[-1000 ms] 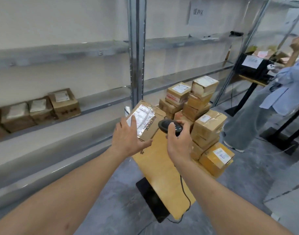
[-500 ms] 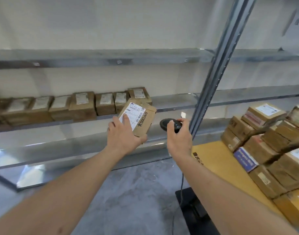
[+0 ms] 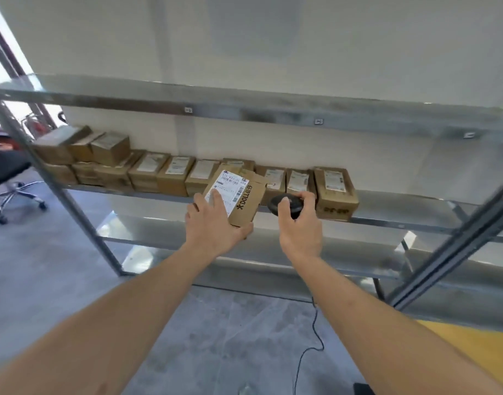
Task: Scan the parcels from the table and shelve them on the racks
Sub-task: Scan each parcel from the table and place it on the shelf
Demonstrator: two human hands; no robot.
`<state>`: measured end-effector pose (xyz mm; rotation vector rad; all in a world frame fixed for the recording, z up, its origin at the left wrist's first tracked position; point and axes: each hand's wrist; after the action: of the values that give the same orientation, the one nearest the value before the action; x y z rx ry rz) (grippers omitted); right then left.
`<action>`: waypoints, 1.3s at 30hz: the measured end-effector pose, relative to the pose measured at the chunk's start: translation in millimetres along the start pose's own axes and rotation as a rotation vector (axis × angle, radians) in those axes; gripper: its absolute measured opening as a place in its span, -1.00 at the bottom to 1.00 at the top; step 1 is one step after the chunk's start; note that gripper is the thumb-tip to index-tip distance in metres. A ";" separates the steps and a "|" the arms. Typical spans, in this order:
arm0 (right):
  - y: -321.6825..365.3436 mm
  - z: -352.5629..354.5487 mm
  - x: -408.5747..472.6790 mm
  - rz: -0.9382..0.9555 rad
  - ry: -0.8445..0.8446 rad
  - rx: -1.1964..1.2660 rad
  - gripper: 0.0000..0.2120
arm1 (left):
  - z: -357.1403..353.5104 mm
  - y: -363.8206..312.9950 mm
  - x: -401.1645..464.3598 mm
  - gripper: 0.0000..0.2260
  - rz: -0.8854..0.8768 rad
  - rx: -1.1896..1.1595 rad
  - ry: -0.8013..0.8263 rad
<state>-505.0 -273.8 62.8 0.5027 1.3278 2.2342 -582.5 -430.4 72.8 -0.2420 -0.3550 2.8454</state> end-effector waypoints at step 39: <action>150.0 -462.8 253.7 -0.092 0.236 -0.060 -0.67 | 73.0 357.4 401.4 0.02 0.158 -0.074 0.115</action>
<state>-994.0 -514.4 -0.7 0.1559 1.3631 2.3033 -1063.6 -668.9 -3.7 -0.4658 -0.4361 2.9582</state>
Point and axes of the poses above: each hand's wrist, its own x-axis towards the middle knuckle, its own z-axis out of the back of the hand, y = z × x, and after that the axes turned 12 degrees about y, right-handed
